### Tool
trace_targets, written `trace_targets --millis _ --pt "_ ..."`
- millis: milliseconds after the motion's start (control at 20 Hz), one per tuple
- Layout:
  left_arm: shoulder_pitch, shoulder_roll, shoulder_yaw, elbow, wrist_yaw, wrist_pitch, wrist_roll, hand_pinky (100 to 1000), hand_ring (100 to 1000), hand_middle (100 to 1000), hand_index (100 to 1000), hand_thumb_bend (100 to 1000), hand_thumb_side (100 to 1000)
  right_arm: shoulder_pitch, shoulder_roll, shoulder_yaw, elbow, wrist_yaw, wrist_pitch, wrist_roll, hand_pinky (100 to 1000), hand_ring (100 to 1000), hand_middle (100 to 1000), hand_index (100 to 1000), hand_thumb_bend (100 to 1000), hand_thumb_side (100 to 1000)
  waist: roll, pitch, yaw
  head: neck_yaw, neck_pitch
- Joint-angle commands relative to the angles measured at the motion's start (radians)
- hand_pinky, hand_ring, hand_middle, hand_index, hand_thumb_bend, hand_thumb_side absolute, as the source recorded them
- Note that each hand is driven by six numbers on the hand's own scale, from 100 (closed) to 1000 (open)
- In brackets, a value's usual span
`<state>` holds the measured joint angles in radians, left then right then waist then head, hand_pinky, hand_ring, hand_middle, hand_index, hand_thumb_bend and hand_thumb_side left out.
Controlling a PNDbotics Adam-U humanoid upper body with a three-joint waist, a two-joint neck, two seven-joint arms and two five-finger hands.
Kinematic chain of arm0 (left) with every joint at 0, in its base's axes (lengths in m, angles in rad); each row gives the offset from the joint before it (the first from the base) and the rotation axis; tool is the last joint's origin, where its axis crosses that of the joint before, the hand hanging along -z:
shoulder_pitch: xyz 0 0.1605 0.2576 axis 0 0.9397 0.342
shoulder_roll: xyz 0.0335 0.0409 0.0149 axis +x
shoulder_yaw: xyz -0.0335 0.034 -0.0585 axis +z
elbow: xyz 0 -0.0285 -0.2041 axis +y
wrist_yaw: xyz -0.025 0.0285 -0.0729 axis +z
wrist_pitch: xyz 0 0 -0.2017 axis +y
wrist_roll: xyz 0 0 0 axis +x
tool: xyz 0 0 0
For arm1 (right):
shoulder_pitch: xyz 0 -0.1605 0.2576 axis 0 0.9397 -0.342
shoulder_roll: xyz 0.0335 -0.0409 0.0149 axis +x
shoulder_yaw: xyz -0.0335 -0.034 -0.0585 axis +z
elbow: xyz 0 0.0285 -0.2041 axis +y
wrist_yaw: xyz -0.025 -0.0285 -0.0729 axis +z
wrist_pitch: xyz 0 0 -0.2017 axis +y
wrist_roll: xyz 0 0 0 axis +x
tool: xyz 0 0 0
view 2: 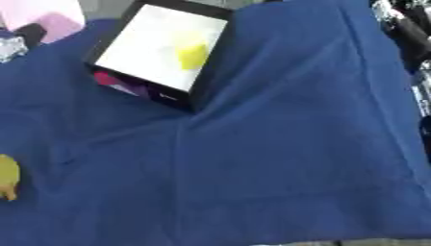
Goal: Pick up objects on the table and place them in the box.
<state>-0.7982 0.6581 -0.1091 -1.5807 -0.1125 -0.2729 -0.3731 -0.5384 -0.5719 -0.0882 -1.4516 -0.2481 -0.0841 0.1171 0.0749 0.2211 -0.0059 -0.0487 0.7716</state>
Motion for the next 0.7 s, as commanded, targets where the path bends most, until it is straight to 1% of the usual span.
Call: trace_targets --millis 50,250,400,450,550,700 --pt "-0.062 0.057 0.012 0.077 0.010 -0.020 0.007 422 271 535 801 371 100 -0.027 -0.013 0.000 -0.022 -0.010 0.004 0.003 1000 1000 1000 892 100 470 -0.017 -0.033 -0.005 0.008 -0.002" --pt "-0.150 0.058 0.001 0.216 -0.026 -0.051 -0.003 422 272 536 801 417 100 -0.048 -0.002 0.004 -0.025 -0.016 0.009 0.004 1000 1000 1000 892 100 470 -0.020 -0.031 -0.016 0.017 -0.002" --pt "-0.212 0.044 -0.006 0.306 -0.055 -0.090 -0.005 421 272 534 798 441 100 -0.060 0.006 0.006 -0.029 -0.020 0.013 0.004 1000 1000 1000 892 100 470 -0.021 -0.029 -0.021 0.023 -0.002" --pt "-0.232 0.036 -0.007 0.336 -0.066 -0.102 -0.007 422 272 532 799 442 100 -0.063 0.009 0.007 -0.031 -0.021 0.015 0.005 1000 1000 1000 892 100 470 -0.021 -0.028 -0.022 0.023 -0.002" --pt "-0.268 0.014 -0.006 0.389 -0.088 -0.121 -0.012 424 271 530 799 411 100 -0.068 0.013 0.009 -0.032 -0.022 0.017 0.006 1000 1000 1000 892 100 470 -0.023 -0.026 -0.024 0.022 -0.002" --pt "-0.307 -0.024 -0.006 0.450 -0.114 -0.150 -0.033 425 273 528 796 396 100 -0.076 0.019 0.010 -0.033 -0.022 0.017 0.008 1000 1000 1000 892 100 470 -0.029 -0.019 -0.032 0.017 -0.002"
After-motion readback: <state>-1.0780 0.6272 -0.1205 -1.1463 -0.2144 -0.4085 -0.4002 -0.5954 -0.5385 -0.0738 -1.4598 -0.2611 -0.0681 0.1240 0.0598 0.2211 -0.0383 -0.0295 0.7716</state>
